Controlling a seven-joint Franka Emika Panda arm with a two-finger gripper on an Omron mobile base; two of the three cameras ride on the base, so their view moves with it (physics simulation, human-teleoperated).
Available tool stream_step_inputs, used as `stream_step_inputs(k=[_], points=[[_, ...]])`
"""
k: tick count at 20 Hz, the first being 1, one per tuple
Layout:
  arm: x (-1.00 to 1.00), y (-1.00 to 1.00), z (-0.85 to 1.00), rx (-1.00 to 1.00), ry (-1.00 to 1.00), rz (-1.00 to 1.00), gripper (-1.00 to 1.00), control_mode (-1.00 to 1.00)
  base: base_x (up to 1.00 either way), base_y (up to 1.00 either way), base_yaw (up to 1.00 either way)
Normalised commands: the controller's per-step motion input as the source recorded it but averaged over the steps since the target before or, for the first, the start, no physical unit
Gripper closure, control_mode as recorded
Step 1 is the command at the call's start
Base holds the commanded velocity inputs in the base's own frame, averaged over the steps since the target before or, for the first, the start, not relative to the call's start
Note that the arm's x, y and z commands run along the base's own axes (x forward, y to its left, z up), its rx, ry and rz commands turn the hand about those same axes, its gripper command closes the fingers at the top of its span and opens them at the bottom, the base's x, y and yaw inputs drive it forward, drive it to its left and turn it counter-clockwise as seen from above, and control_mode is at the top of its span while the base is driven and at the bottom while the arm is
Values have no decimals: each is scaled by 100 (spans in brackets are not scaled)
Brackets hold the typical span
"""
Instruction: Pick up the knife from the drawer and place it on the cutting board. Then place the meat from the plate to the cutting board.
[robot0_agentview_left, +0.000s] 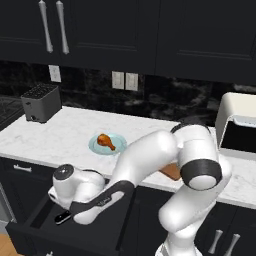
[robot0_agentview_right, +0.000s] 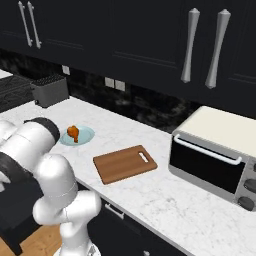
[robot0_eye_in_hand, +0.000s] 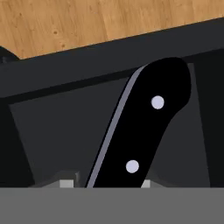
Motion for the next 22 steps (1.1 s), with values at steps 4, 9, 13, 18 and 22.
stream_step_inputs(k=[4, 9, 13, 18, 22], points=[[-2, -85, 100, -4, -20, 0, 100, -100, 0, 0, 0], [48, -100, 100, 0, 2, -12, 100, -100, 0, 0, 0], [100, -100, 64, 1, 15, -19, 100, -100, 0, 0, 0], [100, -100, 0, 1, 18, -16, 100, -100, 0, 0, 0], [91, -100, -27, 0, 9, -7, 100, -100, 0, 0, 0]])
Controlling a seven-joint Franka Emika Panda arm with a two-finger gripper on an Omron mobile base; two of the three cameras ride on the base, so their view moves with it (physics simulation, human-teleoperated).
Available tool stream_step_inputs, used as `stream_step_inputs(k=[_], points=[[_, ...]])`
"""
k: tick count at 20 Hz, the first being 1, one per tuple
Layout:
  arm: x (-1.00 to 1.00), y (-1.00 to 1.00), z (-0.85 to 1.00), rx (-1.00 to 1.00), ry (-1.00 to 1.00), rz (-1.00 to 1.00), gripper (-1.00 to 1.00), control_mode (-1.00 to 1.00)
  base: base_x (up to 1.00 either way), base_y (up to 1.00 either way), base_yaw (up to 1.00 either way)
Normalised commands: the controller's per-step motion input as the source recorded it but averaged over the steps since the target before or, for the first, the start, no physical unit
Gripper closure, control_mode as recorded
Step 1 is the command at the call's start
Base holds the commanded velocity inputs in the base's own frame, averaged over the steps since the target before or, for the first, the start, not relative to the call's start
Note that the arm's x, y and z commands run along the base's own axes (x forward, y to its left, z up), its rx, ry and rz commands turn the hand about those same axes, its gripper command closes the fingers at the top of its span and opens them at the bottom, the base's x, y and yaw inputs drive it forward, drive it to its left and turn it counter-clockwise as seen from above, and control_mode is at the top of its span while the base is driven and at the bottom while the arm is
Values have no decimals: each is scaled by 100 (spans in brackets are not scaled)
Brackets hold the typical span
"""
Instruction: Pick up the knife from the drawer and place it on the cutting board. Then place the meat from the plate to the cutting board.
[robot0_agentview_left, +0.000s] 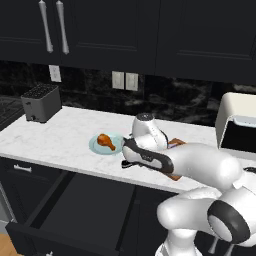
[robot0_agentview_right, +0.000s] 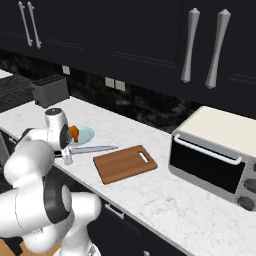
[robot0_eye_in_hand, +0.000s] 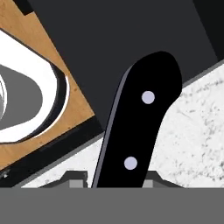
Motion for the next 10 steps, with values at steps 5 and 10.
stream_step_inputs(k=[5, 10], points=[[60, -100, -32, 0, 2, 0, 100, -100, 0, 0, 0], [35, -99, -51, 0, 5, 1, 100, -100, 0, 0, 0]])
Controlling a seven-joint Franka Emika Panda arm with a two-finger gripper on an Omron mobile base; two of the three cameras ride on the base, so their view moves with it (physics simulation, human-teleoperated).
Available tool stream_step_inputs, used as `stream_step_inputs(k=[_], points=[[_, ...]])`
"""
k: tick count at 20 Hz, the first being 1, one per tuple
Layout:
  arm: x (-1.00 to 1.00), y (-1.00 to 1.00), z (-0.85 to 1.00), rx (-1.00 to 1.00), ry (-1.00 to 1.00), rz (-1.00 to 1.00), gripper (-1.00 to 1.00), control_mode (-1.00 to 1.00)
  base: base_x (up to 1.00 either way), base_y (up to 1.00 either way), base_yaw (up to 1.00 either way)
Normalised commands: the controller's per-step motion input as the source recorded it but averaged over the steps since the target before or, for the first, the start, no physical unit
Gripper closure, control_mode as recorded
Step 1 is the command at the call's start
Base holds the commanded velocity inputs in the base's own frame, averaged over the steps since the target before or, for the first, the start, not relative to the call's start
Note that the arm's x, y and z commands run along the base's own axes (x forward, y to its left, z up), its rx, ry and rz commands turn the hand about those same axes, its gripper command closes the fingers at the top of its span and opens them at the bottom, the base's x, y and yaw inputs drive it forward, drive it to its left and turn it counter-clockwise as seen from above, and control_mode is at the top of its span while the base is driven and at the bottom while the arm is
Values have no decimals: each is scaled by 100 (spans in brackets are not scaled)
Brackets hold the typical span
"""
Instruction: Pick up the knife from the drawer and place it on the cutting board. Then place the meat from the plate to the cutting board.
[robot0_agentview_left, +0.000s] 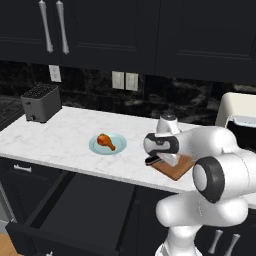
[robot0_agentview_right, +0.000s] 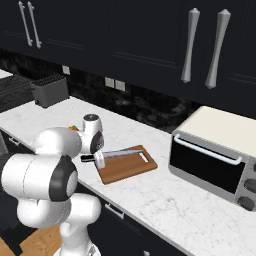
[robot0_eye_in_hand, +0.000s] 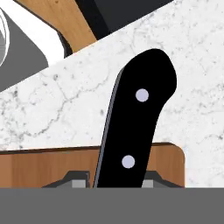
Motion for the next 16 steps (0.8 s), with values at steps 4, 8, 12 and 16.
stream_step_inputs(k=[4, 8, 12, 16], points=[[92, -63, -43, 0, 6, 0, 100, -100, 0, 0, 0], [54, -43, -61, 0, 3, 1, 100, -100, 0, 0, 0], [25, -41, -44, 0, 0, 0, 100, -100, 0, 0, 0], [-17, -17, -2, 0, -5, 1, -100, -100, 0, 0, 0]])
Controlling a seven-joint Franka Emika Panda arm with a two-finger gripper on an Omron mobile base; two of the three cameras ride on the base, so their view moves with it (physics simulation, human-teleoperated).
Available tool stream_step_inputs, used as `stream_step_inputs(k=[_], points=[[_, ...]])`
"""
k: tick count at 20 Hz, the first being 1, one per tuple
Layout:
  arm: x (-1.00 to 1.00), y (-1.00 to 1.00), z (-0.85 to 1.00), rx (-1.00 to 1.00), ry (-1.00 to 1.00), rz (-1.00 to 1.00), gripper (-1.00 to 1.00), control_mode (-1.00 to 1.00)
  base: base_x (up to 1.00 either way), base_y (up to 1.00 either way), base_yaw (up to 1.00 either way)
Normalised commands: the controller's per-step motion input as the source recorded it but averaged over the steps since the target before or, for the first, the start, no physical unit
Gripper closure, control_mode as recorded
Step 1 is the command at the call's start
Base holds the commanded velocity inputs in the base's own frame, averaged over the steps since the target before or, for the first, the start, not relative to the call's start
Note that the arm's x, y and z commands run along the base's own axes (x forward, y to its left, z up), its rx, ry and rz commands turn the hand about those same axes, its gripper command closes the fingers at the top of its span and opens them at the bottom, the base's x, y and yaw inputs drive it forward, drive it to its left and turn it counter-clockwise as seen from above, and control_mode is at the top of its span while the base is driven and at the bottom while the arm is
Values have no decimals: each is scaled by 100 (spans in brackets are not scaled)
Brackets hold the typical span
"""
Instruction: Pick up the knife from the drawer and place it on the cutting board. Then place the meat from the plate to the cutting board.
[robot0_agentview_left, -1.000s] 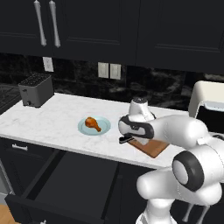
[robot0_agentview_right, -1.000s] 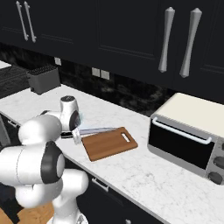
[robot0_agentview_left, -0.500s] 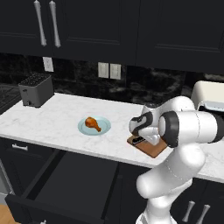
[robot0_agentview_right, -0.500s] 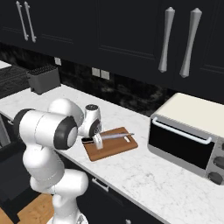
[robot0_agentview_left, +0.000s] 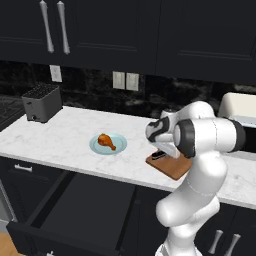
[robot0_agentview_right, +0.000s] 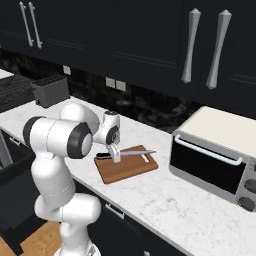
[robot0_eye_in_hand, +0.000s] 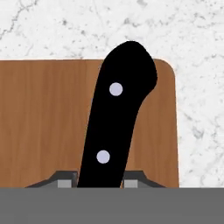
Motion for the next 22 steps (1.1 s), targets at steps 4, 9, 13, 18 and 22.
stream_step_inputs(k=[4, 9, 13, 18, 22], points=[[-52, 0, 22, 0, -12, 2, -100, -100, 0, 0, 0], [-50, 29, 45, 0, -8, 6, -100, -100, 0, 0, 0], [23, 96, 75, -4, 5, 32, -100, -100, 0, 0, 0], [70, 95, 89, -1, 7, 46, -100, -100, 0, 0, 0], [64, 81, 36, -2, 5, 50, -100, -100, 0, 0, 0]])
